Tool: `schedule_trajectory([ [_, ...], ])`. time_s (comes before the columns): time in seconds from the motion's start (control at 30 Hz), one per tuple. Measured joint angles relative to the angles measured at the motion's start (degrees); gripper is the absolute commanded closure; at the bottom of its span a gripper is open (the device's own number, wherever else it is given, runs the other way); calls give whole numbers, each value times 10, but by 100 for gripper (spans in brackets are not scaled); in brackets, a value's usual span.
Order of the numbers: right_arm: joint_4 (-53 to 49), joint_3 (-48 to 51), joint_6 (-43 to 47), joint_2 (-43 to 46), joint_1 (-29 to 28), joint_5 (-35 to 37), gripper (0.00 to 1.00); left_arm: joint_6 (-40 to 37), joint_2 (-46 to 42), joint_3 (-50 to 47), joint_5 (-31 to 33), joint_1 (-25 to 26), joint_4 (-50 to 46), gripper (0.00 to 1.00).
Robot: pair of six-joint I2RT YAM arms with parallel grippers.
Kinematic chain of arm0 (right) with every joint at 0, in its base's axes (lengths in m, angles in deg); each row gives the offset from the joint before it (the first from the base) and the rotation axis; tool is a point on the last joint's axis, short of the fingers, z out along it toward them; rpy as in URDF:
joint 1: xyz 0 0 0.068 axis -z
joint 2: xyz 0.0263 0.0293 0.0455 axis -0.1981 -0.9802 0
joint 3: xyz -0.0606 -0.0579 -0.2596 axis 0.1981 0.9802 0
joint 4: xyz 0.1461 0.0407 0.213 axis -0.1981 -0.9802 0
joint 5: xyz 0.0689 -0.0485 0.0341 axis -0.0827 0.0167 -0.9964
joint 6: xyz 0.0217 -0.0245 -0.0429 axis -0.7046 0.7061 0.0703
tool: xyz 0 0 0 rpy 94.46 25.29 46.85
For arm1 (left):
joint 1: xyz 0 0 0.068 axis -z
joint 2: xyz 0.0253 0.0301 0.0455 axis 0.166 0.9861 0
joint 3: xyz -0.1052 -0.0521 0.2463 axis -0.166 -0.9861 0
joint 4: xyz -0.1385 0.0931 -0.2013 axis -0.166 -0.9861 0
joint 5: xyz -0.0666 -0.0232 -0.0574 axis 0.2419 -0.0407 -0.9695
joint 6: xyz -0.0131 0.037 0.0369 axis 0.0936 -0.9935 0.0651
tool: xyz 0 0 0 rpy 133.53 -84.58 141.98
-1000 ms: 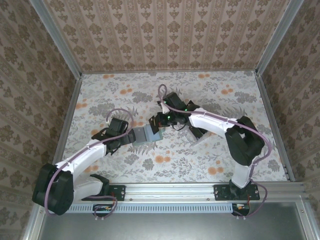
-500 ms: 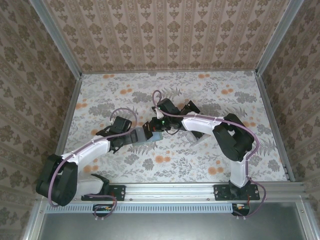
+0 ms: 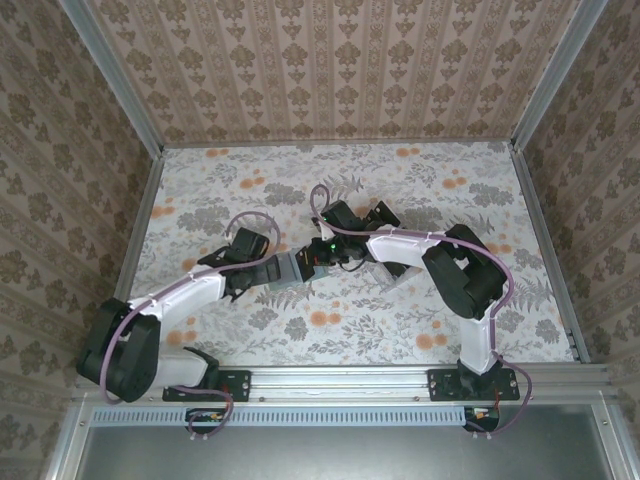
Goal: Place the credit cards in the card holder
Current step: Insert the credit card into the card slot.
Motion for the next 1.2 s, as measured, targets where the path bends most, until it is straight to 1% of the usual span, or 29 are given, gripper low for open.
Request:
schedule_trajectory([
  [0.23,4,3,0,0,0,0,100,-2,27,9,0,15,14,0],
  [0.57,17,12,-2,0,0,0,100,-2,54,9,2,22,38,0],
  [0.83,22,14,-4,0,0,-1,100,-2,77,9,8,22,51,0],
  [1.2,30,16,-15,0,0,-5,100,3,76,0,18,12,50,0],
])
